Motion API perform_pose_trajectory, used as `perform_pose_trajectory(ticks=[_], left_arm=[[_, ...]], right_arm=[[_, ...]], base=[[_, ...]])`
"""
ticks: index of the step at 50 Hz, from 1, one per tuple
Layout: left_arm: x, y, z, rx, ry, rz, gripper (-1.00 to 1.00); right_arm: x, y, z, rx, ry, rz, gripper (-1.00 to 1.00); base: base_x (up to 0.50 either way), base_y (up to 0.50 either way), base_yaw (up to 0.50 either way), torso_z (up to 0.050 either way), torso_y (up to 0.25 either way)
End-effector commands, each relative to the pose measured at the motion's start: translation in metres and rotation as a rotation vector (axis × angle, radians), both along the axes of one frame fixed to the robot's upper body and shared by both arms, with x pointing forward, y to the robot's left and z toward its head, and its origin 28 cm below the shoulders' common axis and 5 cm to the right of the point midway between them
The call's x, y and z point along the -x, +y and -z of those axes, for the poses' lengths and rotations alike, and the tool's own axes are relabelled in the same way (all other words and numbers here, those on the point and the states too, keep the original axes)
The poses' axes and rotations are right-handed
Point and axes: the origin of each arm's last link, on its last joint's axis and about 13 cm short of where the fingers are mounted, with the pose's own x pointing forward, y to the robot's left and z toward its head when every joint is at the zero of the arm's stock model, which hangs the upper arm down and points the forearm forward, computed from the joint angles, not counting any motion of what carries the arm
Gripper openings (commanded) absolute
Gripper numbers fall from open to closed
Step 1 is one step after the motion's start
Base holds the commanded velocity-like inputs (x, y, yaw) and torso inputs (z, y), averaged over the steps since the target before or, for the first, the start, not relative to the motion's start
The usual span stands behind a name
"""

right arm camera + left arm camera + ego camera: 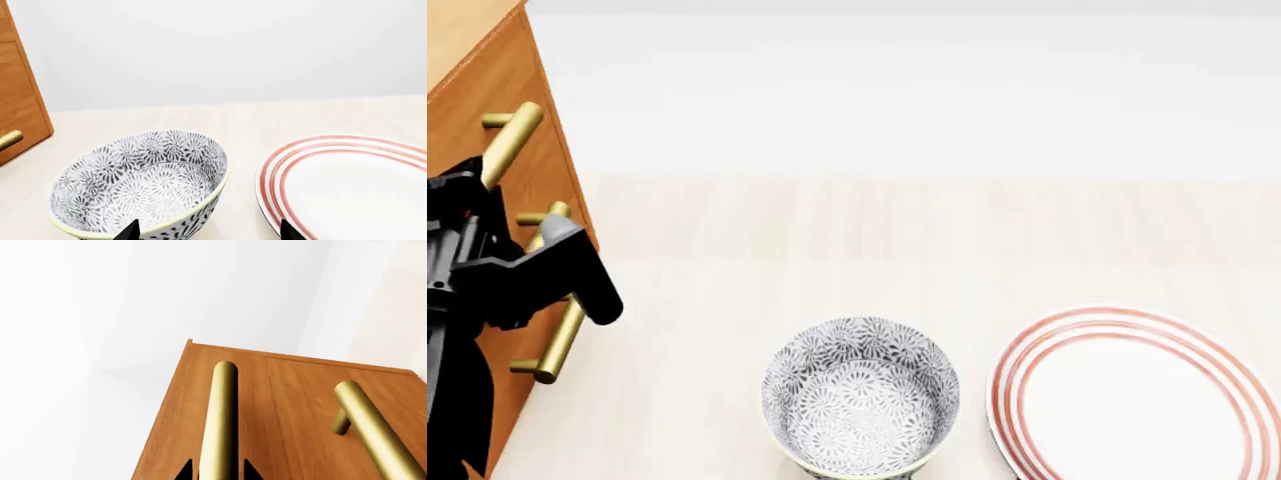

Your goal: Open the top drawer of the cabinet.

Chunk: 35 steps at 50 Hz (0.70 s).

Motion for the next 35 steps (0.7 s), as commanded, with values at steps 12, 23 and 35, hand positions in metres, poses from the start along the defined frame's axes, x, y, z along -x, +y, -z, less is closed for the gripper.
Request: perform_pose_trajectory(ticks=[12, 23, 35], left_arm=[[-0.006, -0.059, -0.016, 0.022, 0.010, 0.212, -1.00], [-0.004, -0.077, -0.017, 0.018, 0.005, 0.270, -1.00], [0.000, -0.093, -0.021, 0.014, -0.001, 0.332, -1.00]], right_arm=[[0.000, 0.002, -0.001, -0.004, -0.012, -0.014, 1.00], [0.000, 0.001, -0.002, -0.010, -0.006, -0.016, 1.00], [0.001, 0.001, -0.003, -0.011, -0.008, -0.016, 1.00]], base=[[0.01, 0.00, 0.00, 0.000, 0.000], [0.00, 0.00, 0.00, 0.000, 0.000], [0.00, 0.00, 0.00, 0.000, 0.000]])
